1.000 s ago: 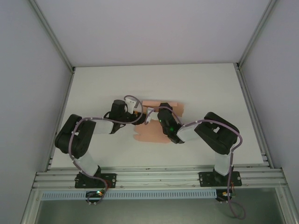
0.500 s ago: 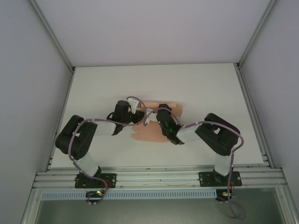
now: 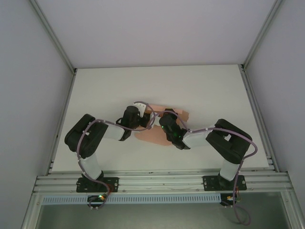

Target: Assemble paper box

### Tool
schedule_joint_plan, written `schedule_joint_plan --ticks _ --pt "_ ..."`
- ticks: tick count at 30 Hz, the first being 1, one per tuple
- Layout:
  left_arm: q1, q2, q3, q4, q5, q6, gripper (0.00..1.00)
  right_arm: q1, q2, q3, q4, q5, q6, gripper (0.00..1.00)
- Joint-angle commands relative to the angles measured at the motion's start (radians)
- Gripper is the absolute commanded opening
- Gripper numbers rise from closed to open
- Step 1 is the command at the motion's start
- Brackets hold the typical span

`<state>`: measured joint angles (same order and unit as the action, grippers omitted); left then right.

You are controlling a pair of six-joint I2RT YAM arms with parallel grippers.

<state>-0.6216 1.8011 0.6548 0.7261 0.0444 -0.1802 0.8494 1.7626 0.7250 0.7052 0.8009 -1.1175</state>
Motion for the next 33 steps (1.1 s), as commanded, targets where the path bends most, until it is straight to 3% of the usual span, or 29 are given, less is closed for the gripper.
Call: schedule_joint_plan --ticks 1,2,4,6,10,13,18,21,27,31,33 --pt "0.012 0.029 0.009 0.086 -0.031 -0.01 0.28 0.038 0.0 -0.014 -0.158 -0.13 0.066 0.0" --pt "0.012 0.028 0.011 0.094 -0.03 -0.001 0.19 0.036 0.0 -0.012 -0.172 -0.135 0.073 0.0" --pt "0.012 0.032 0.016 0.098 -0.023 0.009 0.17 0.035 -0.001 -0.006 -0.204 -0.144 0.089 0.0" --pt "0.007 0.036 0.026 0.095 -0.042 0.022 0.0 0.032 0.001 0.0 -0.224 -0.148 0.106 0.0" --pt "0.006 0.035 0.01 0.11 -0.097 0.032 0.0 0.022 -0.023 0.001 -0.228 -0.14 0.158 0.02" --pt "0.007 0.032 -0.011 0.114 -0.094 0.042 0.0 0.016 -0.091 0.0 -0.281 -0.144 0.251 0.16" --pt "0.006 0.025 -0.041 0.15 -0.018 0.055 0.0 0.015 -0.295 0.001 -0.49 -0.227 0.475 0.57" --pt "-0.002 0.018 -0.043 0.146 -0.001 0.068 0.0 -0.002 -0.412 -0.015 -0.554 -0.341 0.579 0.67" --pt "-0.026 0.021 -0.034 0.123 0.025 0.1 0.0 -0.141 -0.504 0.047 -0.622 -0.65 0.832 0.73" --pt "-0.042 0.034 -0.026 0.121 0.035 0.1 0.0 -0.23 -0.401 0.179 -0.688 -0.829 1.018 0.73" --pt "-0.048 0.042 -0.025 0.131 0.037 0.099 0.0 -0.24 -0.32 0.254 -0.739 -0.856 1.053 0.73"
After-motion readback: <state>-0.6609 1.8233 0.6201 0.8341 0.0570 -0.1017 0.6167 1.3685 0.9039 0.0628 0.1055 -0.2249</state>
